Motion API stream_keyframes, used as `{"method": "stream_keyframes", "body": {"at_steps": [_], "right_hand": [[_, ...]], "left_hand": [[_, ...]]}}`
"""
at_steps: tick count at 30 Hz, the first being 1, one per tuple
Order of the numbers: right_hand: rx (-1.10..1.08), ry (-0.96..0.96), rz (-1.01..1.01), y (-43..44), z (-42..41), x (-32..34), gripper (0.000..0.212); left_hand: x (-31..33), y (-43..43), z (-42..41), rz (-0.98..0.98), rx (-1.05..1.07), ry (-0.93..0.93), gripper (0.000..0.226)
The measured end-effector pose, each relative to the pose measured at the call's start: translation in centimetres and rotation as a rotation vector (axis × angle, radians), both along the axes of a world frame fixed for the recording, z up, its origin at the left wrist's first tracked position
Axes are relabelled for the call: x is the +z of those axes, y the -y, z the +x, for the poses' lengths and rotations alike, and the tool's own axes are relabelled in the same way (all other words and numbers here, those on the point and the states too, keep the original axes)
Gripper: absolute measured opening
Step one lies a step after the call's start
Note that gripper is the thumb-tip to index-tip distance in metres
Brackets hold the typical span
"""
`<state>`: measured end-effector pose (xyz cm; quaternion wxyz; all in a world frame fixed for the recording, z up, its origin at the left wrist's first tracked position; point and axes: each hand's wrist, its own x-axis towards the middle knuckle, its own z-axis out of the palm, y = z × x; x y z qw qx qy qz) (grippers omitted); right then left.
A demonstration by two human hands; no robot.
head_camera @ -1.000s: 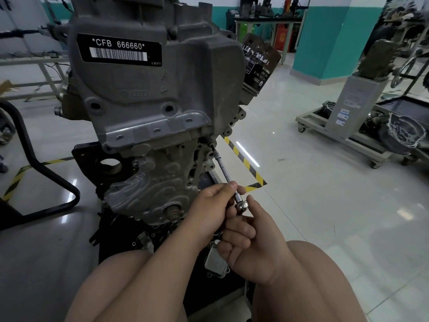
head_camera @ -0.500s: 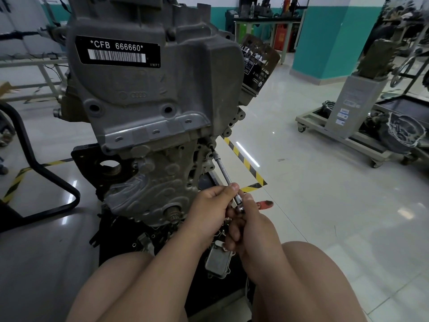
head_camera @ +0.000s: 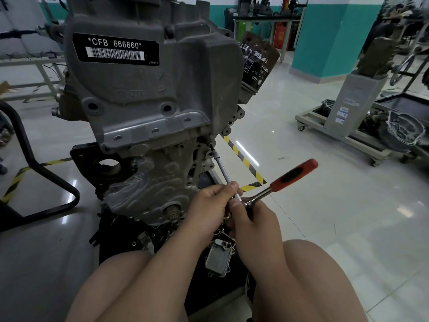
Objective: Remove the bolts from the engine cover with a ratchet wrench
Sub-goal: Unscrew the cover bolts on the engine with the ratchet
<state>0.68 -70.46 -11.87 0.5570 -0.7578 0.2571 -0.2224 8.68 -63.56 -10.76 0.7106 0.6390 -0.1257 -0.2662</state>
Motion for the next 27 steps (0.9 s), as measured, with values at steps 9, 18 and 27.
{"method": "stream_keyframes", "body": {"at_steps": [9, 18, 27], "right_hand": [[0.057, -0.05, 0.98, -0.1, 0.8, 1.5, 0.064], [0.192, -0.002, 1.336, -0.2, 0.0, 2.6, 0.066], [0.156, -0.026, 1.18, -0.4, 0.2, 2.2, 0.062]], "left_hand": [[-0.3, 0.2, 0.0, 0.009, -0.029, -0.003, 0.029], [-0.3, 0.2, -0.1, 0.025, -0.001, -0.004, 0.028], [-0.6, 0.3, 0.0, 0.007, 0.024, 0.005, 0.028]]}}
